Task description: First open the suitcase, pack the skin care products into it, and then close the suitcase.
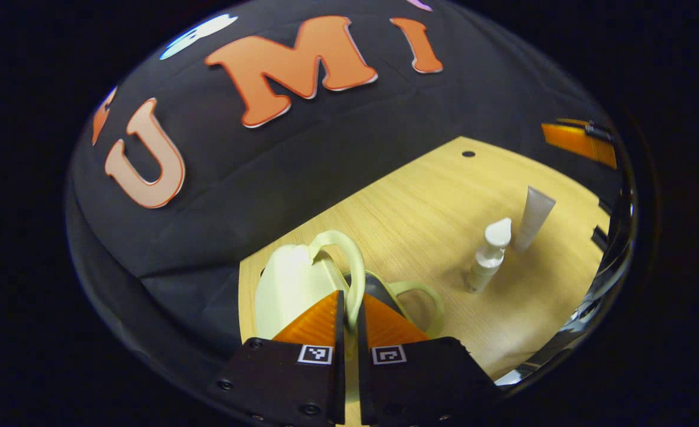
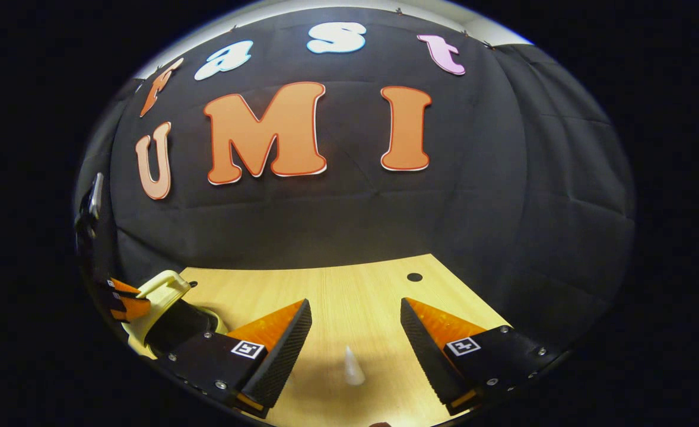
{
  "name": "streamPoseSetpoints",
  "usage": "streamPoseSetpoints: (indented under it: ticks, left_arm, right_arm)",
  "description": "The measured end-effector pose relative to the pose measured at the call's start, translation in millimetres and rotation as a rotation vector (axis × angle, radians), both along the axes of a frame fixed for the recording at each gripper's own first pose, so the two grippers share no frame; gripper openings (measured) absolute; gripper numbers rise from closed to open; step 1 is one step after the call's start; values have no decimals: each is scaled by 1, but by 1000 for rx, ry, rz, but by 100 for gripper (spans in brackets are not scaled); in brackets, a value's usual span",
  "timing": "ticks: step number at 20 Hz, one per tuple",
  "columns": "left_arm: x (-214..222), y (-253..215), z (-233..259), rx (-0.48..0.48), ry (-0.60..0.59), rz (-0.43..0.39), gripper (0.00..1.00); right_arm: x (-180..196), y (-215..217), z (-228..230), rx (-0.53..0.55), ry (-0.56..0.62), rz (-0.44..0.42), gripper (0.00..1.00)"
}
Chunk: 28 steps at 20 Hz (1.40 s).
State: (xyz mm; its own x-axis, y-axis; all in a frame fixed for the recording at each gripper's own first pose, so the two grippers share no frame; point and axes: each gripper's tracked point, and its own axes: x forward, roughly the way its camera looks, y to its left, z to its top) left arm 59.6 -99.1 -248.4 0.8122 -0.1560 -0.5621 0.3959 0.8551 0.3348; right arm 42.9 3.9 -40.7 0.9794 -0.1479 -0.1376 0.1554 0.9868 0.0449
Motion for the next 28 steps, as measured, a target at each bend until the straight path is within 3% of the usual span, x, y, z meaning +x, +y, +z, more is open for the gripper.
streamPoseSetpoints:
  ticks: [3, 8, 15, 18, 23, 28]
  left_arm:
    - [1, -3, 7, -126, 3, -11, 10]
    - [6, 5, 15, -192, -26, -9, 10]
    - [23, 64, 9, -200, -81, 157, 10]
    - [20, 68, -13, -296, 3, 190, 10]
    - [5, 105, -57, -322, 99, 338, 1]
    - [6, 121, -59, -265, 57, 345, 1]
  right_arm:
    - [-7, 32, 13, 11, -25, -44, 96]
    - [-22, 89, 26, 3, -49, -98, 96]
    - [-20, 156, 60, -47, -82, -41, 95]
    - [-15, 178, 55, -13, -72, -25, 96]
    - [-16, 194, 44, -15, -42, -41, 96]
    - [-16, 176, 40, -16, -34, -77, 96]
